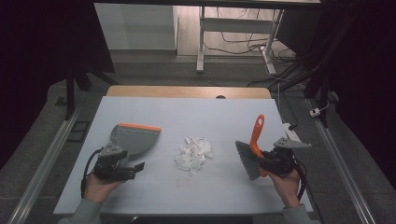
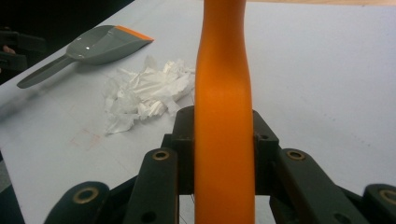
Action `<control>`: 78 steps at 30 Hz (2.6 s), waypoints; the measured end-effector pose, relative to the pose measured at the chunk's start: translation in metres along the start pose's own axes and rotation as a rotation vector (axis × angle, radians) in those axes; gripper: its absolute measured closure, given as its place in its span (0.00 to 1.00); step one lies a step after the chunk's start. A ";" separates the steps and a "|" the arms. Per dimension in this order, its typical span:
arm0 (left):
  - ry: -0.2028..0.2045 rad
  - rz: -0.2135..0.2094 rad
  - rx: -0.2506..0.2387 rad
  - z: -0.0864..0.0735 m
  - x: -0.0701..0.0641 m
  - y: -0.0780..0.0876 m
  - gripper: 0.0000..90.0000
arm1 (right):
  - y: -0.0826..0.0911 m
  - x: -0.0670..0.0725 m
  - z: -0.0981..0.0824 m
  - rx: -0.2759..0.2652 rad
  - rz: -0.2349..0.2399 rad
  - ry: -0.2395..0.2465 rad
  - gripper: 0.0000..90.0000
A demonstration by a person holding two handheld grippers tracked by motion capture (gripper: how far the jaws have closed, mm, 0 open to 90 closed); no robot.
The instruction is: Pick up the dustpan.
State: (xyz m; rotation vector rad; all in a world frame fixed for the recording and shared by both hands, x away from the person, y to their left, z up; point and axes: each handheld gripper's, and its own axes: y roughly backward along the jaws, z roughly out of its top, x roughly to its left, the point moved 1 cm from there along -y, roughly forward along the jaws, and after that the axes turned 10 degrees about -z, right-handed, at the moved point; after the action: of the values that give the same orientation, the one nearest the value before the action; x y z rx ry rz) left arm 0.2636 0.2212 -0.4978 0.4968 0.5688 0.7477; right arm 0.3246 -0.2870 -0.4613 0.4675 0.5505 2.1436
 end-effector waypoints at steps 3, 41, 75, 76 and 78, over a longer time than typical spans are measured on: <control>0.003 -0.001 0.008 0.000 0.001 0.000 0.17 | 0.001 -0.001 0.000 -0.005 -0.004 -0.004 0.78; -0.009 0.041 0.064 0.016 -0.013 0.000 0.18 | 0.009 0.001 0.000 -0.033 -0.016 -0.003 0.78; 0.220 0.263 0.253 0.017 0.037 -0.009 0.12 | 0.010 -0.002 -0.001 -0.034 -0.035 -0.013 0.78; 0.226 0.266 0.259 0.016 0.038 -0.011 0.12 | 0.010 -0.002 -0.001 -0.032 -0.035 -0.013 0.78; 0.236 0.273 0.275 0.014 0.040 -0.014 0.12 | 0.010 -0.002 -0.001 -0.030 -0.032 -0.014 0.78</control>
State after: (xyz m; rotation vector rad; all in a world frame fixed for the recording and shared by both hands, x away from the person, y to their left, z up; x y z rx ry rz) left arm 0.3030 0.2396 -0.5080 0.7563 0.8411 1.0021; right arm 0.3189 -0.2943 -0.4576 0.4538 0.5140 2.1139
